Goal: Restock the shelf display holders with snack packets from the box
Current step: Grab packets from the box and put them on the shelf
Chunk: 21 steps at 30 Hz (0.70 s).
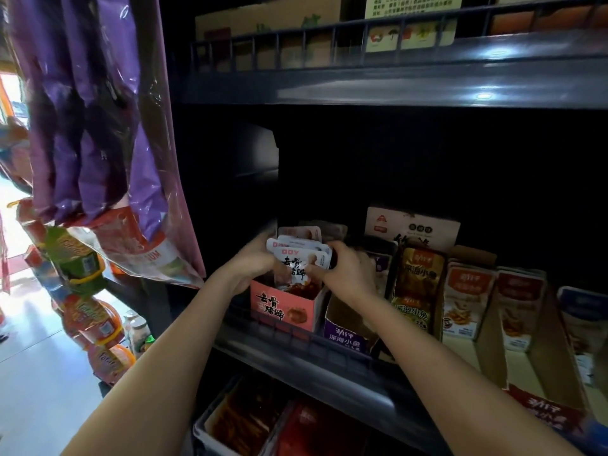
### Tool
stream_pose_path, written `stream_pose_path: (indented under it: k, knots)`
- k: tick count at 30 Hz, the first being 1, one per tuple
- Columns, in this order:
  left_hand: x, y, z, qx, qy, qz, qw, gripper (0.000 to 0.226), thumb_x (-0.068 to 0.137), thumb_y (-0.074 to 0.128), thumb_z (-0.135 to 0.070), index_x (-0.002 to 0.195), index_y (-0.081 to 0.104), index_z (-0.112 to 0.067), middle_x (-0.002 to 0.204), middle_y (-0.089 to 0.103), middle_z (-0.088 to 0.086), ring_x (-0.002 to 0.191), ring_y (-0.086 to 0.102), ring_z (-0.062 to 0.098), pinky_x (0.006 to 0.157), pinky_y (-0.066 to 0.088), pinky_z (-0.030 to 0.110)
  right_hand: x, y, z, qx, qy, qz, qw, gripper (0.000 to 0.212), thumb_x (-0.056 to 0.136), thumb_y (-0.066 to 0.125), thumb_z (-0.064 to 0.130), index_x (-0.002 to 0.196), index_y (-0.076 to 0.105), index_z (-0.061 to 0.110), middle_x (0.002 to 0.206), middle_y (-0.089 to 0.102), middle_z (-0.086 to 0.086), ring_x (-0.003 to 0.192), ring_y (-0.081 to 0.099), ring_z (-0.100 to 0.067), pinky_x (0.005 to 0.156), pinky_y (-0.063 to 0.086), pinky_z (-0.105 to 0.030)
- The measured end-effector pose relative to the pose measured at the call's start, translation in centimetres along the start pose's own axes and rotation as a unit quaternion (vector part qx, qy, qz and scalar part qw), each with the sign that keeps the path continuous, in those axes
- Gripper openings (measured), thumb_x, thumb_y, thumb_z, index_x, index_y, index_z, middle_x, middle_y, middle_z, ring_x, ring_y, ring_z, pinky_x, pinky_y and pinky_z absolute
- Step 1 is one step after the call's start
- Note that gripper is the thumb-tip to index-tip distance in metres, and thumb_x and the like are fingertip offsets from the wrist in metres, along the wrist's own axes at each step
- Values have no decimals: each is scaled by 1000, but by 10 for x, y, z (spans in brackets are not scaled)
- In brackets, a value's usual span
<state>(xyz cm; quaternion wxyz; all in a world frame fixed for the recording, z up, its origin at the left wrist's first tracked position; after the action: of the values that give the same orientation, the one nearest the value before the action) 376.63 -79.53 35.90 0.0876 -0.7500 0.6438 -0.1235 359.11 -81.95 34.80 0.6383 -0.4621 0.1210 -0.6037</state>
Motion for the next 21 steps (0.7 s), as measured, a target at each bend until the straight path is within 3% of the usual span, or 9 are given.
stream_pose_path:
  k: [2, 4, 7, 9, 11, 14, 17, 19, 21]
  knots:
    - [3, 1, 1, -57, -20, -44, 997, 104, 65, 59, 26, 150, 19, -18, 127, 55, 7, 111, 53, 24, 89, 52, 39, 3, -2, 1, 4, -11, 10, 1000, 55, 80, 72, 41, 129, 53, 23, 123, 62, -2, 118, 51, -28, 96, 42, -44]
    - [0, 6, 0, -107, -18, -72, 991, 105, 67, 48, 31, 152, 12, -19, 140, 45, 8, 110, 50, 22, 90, 51, 43, 4, -1, 0, 26, -23, 25, 999, 53, 80, 74, 28, 128, 55, 20, 122, 64, -4, 115, 56, -27, 93, 48, -46]
    - [-4, 16, -7, -181, 9, -73, 981, 98, 71, 35, 33, 151, 16, -19, 125, 48, -1, 91, 55, 13, 62, 55, 29, 3, 2, -2, 37, -33, 11, 999, 46, 82, 73, 20, 125, 58, 18, 119, 65, -6, 111, 58, -26, 90, 50, -43]
    - [-4, 20, -10, -205, 25, -57, 977, 98, 69, 31, 35, 149, 22, -21, 120, 49, -5, 91, 57, 10, 55, 53, 27, 2, 7, -2, 0, -30, -24, 999, 47, 82, 72, 27, 126, 58, 20, 118, 65, -5, 110, 57, -26, 89, 49, -39]
    - [0, 21, -9, -203, 27, -57, 977, 97, 69, 31, 34, 149, 23, -21, 124, 49, -2, 94, 58, 14, 59, 52, 30, -1, 12, -1, -24, -19, -49, 998, 48, 83, 70, 32, 128, 56, 22, 116, 65, -4, 108, 55, -26, 87, 48, -37]
    - [0, 16, -2, -192, 11, -91, 977, 94, 71, 37, 31, 150, 22, -19, 114, 51, -3, 93, 57, 15, 70, 52, 37, -5, 13, 1, 7, -1, -40, 999, 48, 83, 71, 33, 128, 55, 25, 107, 68, -1, 103, 58, -23, 84, 49, -38]
    - [-6, 11, 8, -154, 35, -98, 983, 84, 74, 52, 26, 146, 33, -15, 122, 51, 0, 98, 55, 11, 75, 53, 28, -6, 11, -2, 49, 6, -17, 999, 48, 81, 73, 32, 125, 55, 25, 92, 68, 5, 88, 62, -15, 75, 52, -34]
    - [-9, 8, 14, -109, 59, -103, 987, 74, 77, 61, 18, 141, 41, -13, 119, 53, -1, 107, 53, 12, 80, 50, 22, -7, 12, -5, 60, 14, -8, 998, 50, 80, 74, 33, 125, 55, 25, 88, 65, 8, 86, 62, -15, 78, 52, -38]
    - [-11, 5, 19, -74, 79, -121, 987, 64, 80, 66, 9, 137, 45, -12, 116, 55, -2, 111, 52, 13, 88, 47, 26, -8, 16, -8, 68, 24, -14, 997, 50, 79, 74, 34, 124, 54, 26, 87, 64, 10, 87, 63, -18, 81, 51, -43]
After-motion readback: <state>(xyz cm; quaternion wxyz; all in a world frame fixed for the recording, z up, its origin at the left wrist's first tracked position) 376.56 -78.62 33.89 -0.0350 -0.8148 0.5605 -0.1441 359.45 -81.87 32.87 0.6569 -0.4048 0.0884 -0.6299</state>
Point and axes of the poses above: each hand's wrist, its own x-axis towards the middle knuckle, its own y-axis out of the palm, z = x × y, the point moved 1 cm from there along x, towards the middle knuckle
